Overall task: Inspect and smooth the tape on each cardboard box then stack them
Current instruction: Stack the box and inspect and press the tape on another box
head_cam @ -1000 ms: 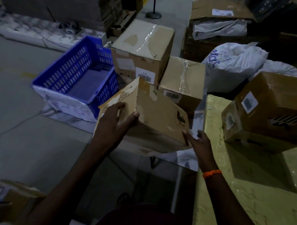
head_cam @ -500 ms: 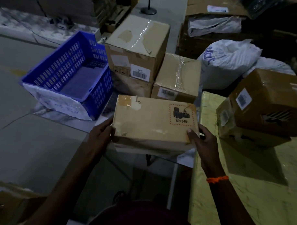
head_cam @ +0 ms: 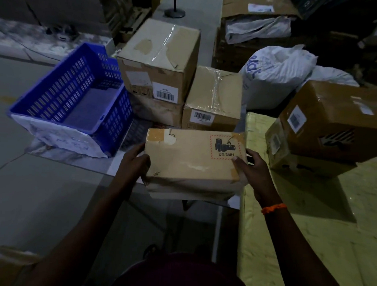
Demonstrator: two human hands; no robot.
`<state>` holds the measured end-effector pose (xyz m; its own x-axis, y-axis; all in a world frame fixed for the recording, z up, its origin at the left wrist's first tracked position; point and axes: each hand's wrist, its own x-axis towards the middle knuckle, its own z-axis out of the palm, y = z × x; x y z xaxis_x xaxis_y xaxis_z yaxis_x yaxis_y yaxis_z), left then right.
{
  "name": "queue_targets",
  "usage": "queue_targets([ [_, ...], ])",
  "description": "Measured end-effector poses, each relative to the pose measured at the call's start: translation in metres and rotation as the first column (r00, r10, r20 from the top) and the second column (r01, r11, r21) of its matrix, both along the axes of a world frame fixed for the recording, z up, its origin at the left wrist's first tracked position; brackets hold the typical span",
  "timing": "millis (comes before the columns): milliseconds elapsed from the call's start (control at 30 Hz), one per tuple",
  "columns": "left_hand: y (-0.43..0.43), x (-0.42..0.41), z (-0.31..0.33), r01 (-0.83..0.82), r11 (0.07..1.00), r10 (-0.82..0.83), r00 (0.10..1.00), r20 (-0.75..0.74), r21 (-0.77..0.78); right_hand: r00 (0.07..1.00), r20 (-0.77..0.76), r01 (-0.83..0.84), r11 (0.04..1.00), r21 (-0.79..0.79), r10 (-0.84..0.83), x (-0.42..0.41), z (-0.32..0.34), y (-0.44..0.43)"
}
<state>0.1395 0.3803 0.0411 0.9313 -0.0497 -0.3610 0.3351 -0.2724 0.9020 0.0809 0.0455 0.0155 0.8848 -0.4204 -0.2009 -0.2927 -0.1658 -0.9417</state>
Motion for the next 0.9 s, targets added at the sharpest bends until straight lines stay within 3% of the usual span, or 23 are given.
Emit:
queue_targets([
  [67,-0.009,0.013,0.007,-0.013,1.000,0.013,1.000,-0.012,-0.018,0.999,-0.011,-0.030,0.998,0.060,0.031,0.011,0.007,-0.001],
  [167,-0.019,0.020,0.012,-0.048,0.997,0.043,0.996,-0.076,-0.063,0.998,0.011,-0.061,0.998,0.030,0.060,0.021,0.013,0.003],
  [300,-0.014,0.014,0.015,-0.149,0.983,0.149,0.989,-0.007,-0.104,0.994,0.108,0.013,0.999,-0.036,-0.009,0.020,0.017,0.006],
  [500,0.003,0.000,0.017,-0.308,0.906,0.294,0.951,-0.094,-0.289,0.982,0.084,0.146,0.966,0.214,-0.168,-0.003,0.007,0.011],
  [667,0.007,-0.029,-0.005,-0.248,0.955,0.233,0.967,-0.106,-0.163,0.974,-0.027,0.225,0.951,0.213,-0.224,-0.038,-0.014,0.023],
  [900,0.018,-0.067,-0.046,-0.240,0.959,0.222,0.967,-0.128,-0.150,0.977,-0.115,0.195,0.971,0.137,-0.180,-0.077,-0.047,0.032],
])
